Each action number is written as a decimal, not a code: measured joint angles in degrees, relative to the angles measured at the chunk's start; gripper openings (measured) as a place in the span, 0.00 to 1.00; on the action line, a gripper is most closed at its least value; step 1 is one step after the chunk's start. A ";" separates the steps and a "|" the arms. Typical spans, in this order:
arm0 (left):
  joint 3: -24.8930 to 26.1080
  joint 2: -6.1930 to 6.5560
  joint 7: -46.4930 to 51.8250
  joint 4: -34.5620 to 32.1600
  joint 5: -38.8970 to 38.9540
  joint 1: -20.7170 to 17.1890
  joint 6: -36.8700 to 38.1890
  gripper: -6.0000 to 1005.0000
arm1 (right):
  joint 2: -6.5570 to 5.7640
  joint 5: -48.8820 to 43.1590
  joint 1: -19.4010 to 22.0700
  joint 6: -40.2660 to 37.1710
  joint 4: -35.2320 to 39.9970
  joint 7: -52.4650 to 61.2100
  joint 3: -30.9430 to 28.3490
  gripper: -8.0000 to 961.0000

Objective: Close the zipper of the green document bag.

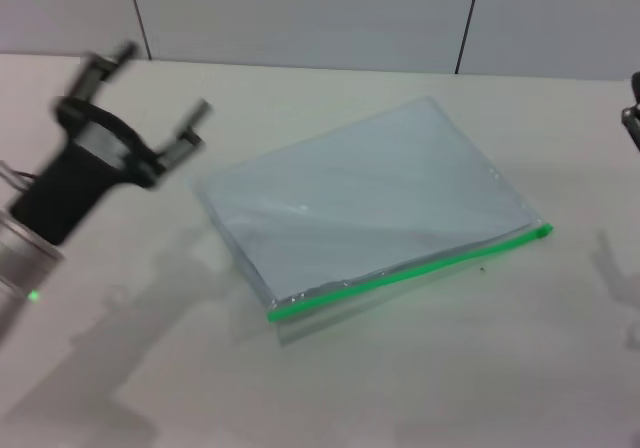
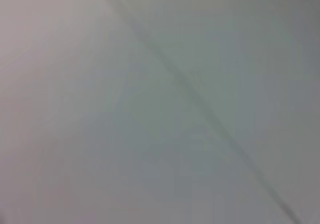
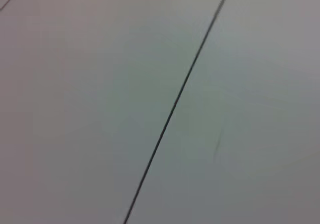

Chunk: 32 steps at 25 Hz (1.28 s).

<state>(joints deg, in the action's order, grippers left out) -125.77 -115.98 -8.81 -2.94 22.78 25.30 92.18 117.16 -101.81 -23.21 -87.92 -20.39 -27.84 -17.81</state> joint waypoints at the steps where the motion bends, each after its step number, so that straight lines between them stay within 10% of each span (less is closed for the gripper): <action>1: 0.00 0.08 1.76 0.02 1.85 -0.18 0.16 0.85 | 0.00 -0.12 0.15 -1.13 0.15 2.57 0.16 0.91; 16: 0.00 0.38 25.85 0.13 15.95 -1.32 1.96 0.85 | -0.10 0.10 0.56 -5.04 0.42 11.70 1.34 0.91; 32: -0.49 -0.13 27.18 0.63 16.50 -1.04 3.42 0.84 | -0.18 -0.04 0.02 -5.07 0.43 12.25 1.39 0.91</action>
